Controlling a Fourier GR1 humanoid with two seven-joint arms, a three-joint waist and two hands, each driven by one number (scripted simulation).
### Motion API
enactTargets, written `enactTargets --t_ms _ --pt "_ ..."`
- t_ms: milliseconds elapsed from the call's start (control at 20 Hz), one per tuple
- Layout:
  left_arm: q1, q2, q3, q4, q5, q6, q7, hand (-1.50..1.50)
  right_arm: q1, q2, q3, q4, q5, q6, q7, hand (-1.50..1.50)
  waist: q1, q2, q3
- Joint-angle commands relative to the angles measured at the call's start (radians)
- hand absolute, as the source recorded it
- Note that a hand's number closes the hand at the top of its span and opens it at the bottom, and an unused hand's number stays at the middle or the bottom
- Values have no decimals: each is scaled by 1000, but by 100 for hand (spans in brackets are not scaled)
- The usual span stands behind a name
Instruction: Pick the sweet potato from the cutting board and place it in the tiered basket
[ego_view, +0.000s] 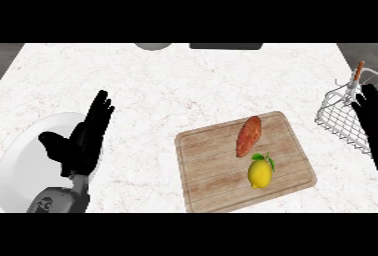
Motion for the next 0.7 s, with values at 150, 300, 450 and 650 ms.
enactTargets --t_ms 150,300,450,650 --pt "-14 162 70 57 -116 3 -37 0 6 220 -62 -33 51 -351 14 150 -5 -8 38" --pt "16 154 68 60 -110 20 -8 0 -54 242 -280 -102 44 -530 -121 150 -133 -92 53" --pt "22 223 74 49 -160 13 -19 0 212 342 -166 107 178 -735 113 -150 -50 0 33" --pt "26 234 66 59 -172 -6 -29 0 281 486 -21 -7 359 -981 131 -150 -8 -8 31"
